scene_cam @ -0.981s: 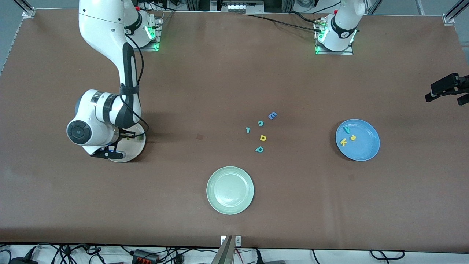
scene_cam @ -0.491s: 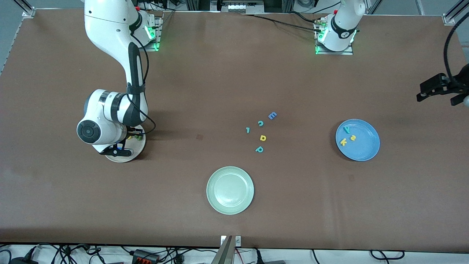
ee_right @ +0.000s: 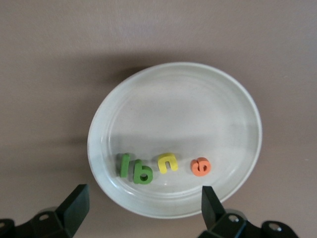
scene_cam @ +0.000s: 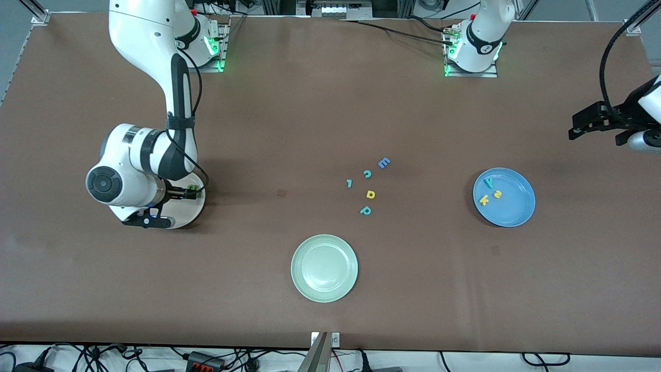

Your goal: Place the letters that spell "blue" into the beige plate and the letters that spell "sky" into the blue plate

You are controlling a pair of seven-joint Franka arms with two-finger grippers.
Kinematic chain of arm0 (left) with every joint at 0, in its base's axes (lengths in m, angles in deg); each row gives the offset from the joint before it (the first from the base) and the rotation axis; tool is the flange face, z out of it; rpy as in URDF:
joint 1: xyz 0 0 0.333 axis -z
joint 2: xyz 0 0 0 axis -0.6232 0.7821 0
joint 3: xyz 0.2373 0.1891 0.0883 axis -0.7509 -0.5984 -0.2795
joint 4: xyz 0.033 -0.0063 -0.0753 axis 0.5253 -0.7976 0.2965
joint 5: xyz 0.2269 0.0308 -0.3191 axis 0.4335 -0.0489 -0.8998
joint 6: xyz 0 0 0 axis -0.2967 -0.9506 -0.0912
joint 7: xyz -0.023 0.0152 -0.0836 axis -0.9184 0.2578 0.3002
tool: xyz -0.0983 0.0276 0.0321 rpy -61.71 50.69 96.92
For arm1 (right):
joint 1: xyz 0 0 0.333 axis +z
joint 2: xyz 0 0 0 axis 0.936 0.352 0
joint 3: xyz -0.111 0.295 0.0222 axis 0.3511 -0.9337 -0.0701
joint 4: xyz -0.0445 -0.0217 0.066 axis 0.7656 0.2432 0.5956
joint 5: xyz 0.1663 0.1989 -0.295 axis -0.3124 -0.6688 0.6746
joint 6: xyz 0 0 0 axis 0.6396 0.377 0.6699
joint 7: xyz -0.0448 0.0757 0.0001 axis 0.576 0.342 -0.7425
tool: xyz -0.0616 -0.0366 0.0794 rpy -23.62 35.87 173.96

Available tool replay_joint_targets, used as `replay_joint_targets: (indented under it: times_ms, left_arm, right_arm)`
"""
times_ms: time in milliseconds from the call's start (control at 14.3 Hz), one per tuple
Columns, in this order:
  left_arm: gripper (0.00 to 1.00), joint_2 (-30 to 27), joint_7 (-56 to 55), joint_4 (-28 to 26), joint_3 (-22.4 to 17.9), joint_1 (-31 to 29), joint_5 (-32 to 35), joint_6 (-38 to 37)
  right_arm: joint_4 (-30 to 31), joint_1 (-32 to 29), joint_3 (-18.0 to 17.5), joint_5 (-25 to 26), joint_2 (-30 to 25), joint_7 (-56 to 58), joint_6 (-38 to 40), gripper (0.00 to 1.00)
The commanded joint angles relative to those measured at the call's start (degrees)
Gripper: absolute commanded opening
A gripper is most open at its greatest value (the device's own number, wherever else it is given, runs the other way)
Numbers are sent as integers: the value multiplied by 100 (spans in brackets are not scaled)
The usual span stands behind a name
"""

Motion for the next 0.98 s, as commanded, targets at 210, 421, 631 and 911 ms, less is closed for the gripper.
replay_joint_targets:
  times_ms: [210, 421, 631, 911]
  left_arm:
    - [100, -6, -156, 11, 90, -34, 42, -6]
    - [100, 3, -174, 29, 90, -42, 42, 3]
    - [100, -23, -218, 72, 73, -86, 42, -40]
    - [100, -6, -165, 72, 73, -86, 24, -76]
  right_arm:
    - [-253, -112, 67, -109, -43, 26, 197, 100]
    - [-384, -94, 76, -109, -52, 70, 232, 100]
    - [-604, 11, 155, -109, -69, 17, 293, 100]
    - [-1183, 12, 269, -118, -69, 8, 671, 100]
